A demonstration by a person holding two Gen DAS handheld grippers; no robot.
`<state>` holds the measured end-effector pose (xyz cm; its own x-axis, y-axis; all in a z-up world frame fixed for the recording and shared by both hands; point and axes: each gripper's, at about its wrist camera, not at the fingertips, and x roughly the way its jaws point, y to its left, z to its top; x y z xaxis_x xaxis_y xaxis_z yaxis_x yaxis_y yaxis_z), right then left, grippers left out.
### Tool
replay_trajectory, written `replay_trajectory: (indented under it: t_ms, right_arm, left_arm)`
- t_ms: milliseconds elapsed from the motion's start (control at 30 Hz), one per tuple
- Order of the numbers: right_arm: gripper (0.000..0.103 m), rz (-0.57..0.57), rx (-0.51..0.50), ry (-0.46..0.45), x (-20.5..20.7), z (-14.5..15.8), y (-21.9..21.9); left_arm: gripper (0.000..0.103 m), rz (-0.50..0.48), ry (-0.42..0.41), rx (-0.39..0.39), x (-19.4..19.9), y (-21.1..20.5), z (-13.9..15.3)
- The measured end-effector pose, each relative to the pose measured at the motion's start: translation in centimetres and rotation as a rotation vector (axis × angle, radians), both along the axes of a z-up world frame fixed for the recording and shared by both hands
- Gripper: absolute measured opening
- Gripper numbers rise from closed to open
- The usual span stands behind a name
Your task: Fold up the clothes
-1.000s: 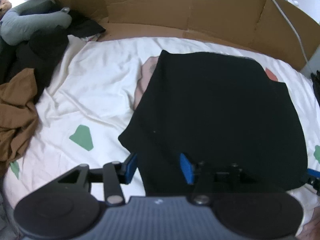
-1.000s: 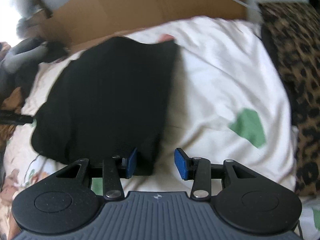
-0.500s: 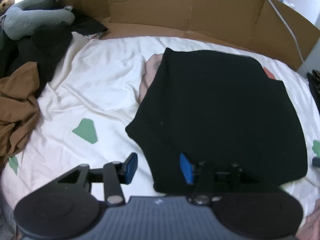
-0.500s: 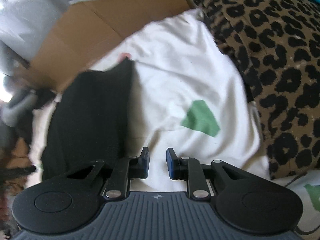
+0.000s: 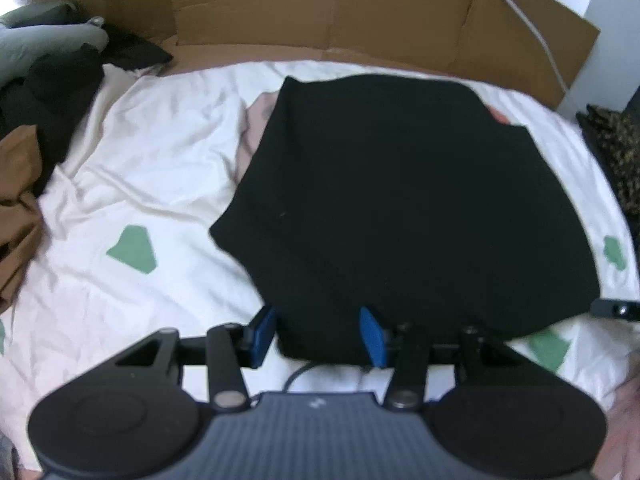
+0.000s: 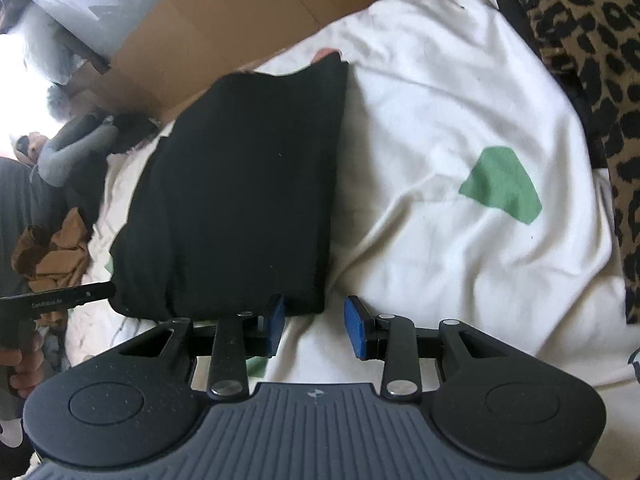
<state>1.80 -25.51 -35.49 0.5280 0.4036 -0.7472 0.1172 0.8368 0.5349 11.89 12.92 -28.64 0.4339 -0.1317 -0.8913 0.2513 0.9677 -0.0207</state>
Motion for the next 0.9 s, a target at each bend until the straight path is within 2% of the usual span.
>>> replay_trajectory:
  t_ms: [133,233,333,500,567,633,733,900]
  right_arm:
    - [0.03,-0.027,0.053,0.013,-0.1,-0.5,-0.3]
    - [0.03,-0.039,0.059,0.015,-0.2,-0.6,-0.3]
    - [0.025,-0.041,0.052,0.012,-0.1,-0.5,-0.2]
    - [0.013,-0.048,0.056,0.012,0.1,-0.5,-0.1]
    - [0.009,-0.053,0.058,0.008,0.1,-0.3,-0.2]
    - [0.006,-0.059,0.07,0.013,0.1,-0.2,-0.5]
    - [0.005,-0.065,0.05,0.018,0.2,0.4,-0.7]
    - [0.006,-0.061,0.009,0.025,0.4,0.6,-0.5]
  left_arm:
    - [0.05,0.042,0.023,-0.052,0.2,1.4,-0.9]
    - [0.049,0.068,0.041,-0.11,0.0,2.4,-1.5]
    - [0.045,0.085,0.054,-0.167,-0.2,3.2,-2.1]
    - [0.027,0.1,0.068,-0.243,-0.1,3.9,-2.6]
    - [0.015,0.121,0.074,-0.268,-0.1,4.4,-2.7]
    - [0.008,0.148,0.073,-0.292,-0.2,5.2,-2.6]
    - [0.004,0.16,0.057,-0.281,-0.2,5.8,-2.4]
    - [0.005,0.155,0.056,-0.26,-0.4,5.6,-2.3]
